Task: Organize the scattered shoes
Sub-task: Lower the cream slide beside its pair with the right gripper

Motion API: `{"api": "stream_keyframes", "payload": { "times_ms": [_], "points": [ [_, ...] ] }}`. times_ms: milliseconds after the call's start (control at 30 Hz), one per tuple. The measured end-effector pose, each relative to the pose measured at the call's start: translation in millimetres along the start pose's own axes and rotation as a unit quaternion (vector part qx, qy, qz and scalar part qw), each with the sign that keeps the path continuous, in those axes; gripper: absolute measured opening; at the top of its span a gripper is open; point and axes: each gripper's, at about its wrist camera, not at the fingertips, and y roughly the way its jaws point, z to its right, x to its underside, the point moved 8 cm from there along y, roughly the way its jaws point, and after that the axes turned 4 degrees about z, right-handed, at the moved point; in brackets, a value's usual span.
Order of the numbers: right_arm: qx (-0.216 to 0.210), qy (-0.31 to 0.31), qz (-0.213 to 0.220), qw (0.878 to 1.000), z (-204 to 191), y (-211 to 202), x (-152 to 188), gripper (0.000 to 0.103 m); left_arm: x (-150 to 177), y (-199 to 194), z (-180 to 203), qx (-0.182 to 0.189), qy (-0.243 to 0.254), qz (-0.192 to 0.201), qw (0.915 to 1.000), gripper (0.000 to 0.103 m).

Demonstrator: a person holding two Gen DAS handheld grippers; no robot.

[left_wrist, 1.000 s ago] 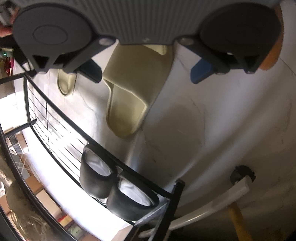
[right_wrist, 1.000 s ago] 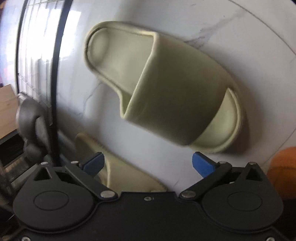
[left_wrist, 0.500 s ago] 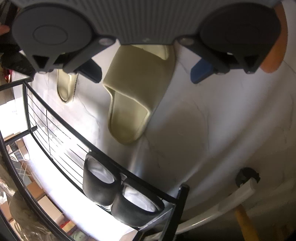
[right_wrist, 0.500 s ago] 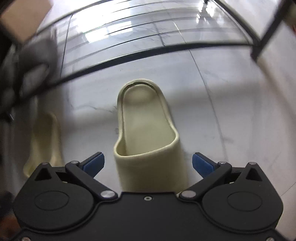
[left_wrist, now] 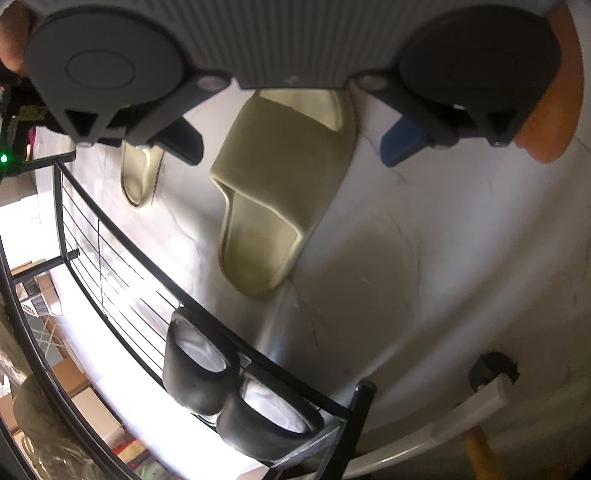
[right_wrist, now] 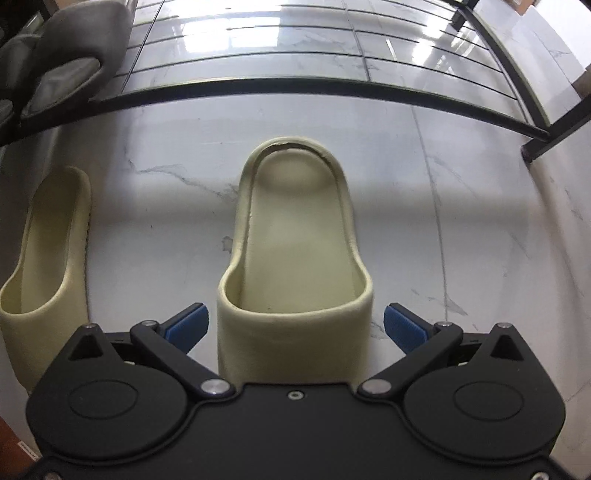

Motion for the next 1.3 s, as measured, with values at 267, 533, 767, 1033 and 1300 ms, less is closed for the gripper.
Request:
{"api": "stream_keyframes", "payload": {
  "times_ms": [267, 533, 767, 1033, 1300],
  "points": [
    [0.029, -0.047, -0.016, 0.998, -8.7, 16.7, 8.9, 0.103, -1.1, 2.2, -2.0, -0.004, -0.002, -0.003, 1.0, 0.102],
    [-0.004, -0.036, 0.003, 0.999, -14.3, 10.6, 12.0, 0.098, -0.7, 3.2, -3.0, -0.01, -0.004, -0.006, 0.9999, 0.102],
    [-0.066, -0.057, 0.009, 0.996, -38.4, -2.7, 17.6, 0.098, -0.6, 3.7, -4.5, -0.012, -0.006, -0.006, 0.9999, 0.102],
    [-0.102, -0.064, 0.024, 0.992, -69.6, -8.6, 19.0, 0.098, 0.9, 5.5, -4.8, -0.018, 0.002, -0.009, 0.9998, 0.102],
    [-0.137, -0.068, 0.025, 0.988, -91.6, -16.5, 24.7, 0.098, 1.7, 6.5, -3.6, -0.022, 0.008, -0.011, 0.9997, 0.102]
  ]
}}
